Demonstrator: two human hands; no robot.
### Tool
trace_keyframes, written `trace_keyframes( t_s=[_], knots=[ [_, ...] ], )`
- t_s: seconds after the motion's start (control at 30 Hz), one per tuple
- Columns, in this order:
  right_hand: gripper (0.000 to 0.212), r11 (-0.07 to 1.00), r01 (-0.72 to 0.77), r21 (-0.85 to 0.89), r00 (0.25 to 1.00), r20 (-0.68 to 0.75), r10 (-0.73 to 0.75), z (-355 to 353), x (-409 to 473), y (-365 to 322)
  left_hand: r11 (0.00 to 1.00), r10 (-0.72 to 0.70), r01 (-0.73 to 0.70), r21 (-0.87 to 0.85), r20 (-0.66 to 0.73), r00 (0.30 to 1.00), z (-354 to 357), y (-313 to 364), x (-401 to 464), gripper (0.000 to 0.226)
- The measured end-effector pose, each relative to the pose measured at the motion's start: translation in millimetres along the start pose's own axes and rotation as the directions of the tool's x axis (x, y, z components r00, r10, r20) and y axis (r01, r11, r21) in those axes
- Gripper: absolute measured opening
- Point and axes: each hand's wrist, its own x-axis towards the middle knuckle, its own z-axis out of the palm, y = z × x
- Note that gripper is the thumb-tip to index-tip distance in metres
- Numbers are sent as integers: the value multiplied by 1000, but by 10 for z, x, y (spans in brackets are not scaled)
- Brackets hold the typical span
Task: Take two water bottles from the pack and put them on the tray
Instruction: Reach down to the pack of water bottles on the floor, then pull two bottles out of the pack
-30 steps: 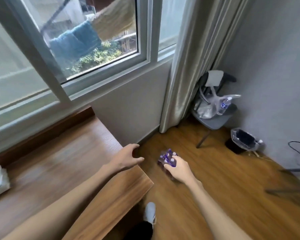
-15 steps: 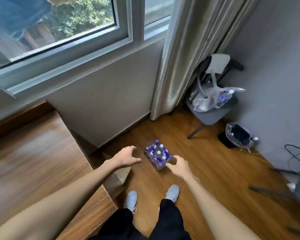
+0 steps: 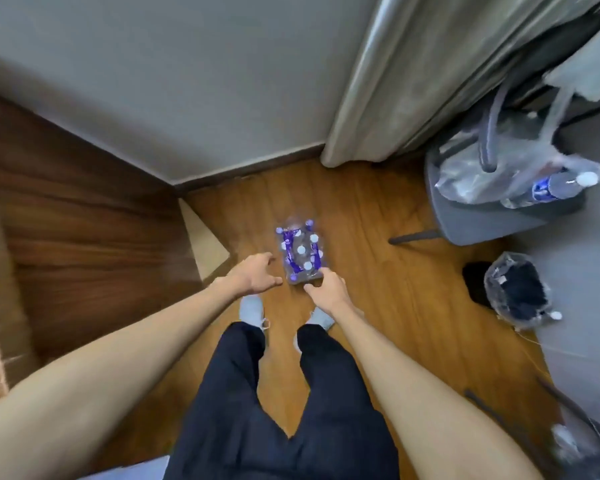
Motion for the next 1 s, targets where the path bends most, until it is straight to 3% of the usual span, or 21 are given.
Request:
trace_keyframes(
  t_s=[0.2,0.5,0.67,0.77,1.0],
  knots=[
    [38,994,37,-99,996,80,-29,396,1232,390,997,-41,42,-67,18,999,641,-89,1105,63],
    [36,966,64,-251,998,27,-59,1222,2962,1005,997,19,-25,-78,-79,997,1509,-613,2806,47],
    [46,956,52,-289,996,-52,-69,1576,3456,1310,992,111,-120,-37,-190,976,1891,-756,3389,48],
    [42,936,55,-347,993,-80,-88,1727,3653,1457,982,186,-185,28,-206,961,2036,-789,3647,52],
    [29,864,102,-492,968,-153,-201,2006,3882,1648,937,320,-271,220,-235,918,2217,-822,4087,33]
  ],
)
